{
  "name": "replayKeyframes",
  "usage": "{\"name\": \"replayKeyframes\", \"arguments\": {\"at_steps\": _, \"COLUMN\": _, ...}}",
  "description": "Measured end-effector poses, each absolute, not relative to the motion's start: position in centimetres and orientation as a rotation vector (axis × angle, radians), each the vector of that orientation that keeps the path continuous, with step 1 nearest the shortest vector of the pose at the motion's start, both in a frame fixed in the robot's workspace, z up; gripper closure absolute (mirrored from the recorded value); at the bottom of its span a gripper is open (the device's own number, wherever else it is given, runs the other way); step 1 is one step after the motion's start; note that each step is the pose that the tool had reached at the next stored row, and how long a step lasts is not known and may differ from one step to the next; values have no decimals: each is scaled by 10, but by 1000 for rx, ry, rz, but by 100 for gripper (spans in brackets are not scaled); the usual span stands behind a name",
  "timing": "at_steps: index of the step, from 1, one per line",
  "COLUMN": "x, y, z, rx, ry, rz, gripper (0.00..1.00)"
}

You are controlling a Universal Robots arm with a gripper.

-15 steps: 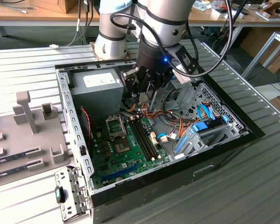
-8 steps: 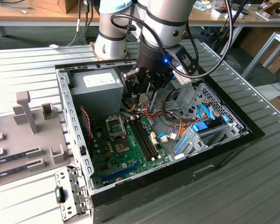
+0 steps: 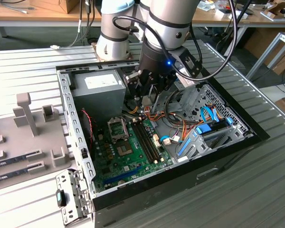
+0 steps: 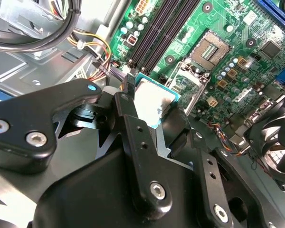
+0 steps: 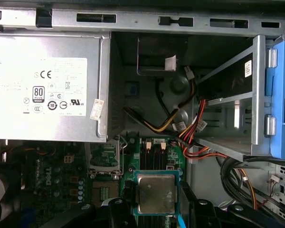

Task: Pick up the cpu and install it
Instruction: 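Pick up the cpu and move it towards the insertion slot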

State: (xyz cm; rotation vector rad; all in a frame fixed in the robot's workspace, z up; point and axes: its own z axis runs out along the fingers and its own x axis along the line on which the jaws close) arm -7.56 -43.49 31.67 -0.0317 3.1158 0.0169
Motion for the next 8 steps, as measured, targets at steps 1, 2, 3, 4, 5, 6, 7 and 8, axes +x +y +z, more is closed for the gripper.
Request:
{"name": "replayKeyframes", "arguments": {"at_steps": 1, "x": -76, "y": -435, "z": 316, "rx": -32, "ry": 3116, "rz": 17, "gripper": 53}}
{"name": "replayKeyframes", "arguments": {"at_steps": 2, "x": -76, "y": -435, "z": 316, "rx": -32, "ry": 3116, "rz": 17, "gripper": 53}}
{"name": "replayKeyframes", "arguments": {"at_steps": 3, "x": -76, "y": -436, "z": 316, "rx": -32, "ry": 3116, "rz": 17, "gripper": 53}}
{"name": "replayKeyframes", "arguments": {"at_steps": 4, "x": -76, "y": -436, "z": 316, "rx": -32, "ry": 3116, "rz": 17, "gripper": 53}}
{"name": "replayKeyframes", "arguments": {"at_steps": 5, "x": -76, "y": -436, "z": 316, "rx": -32, "ry": 3116, "rz": 17, "gripper": 53}}
{"name": "replayKeyframes", "arguments": {"at_steps": 6, "x": -76, "y": -436, "z": 316, "rx": -32, "ry": 3116, "rz": 17, "gripper": 53}}
{"name": "replayKeyframes", "arguments": {"at_steps": 7, "x": -76, "y": -437, "z": 315, "rx": -32, "ry": 3116, "rz": 17, "gripper": 53}}
{"name": "replayKeyframes", "arguments": {"at_steps": 8, "x": -76, "y": -437, "z": 315, "rx": -32, "ry": 3116, "rz": 17, "gripper": 53}}
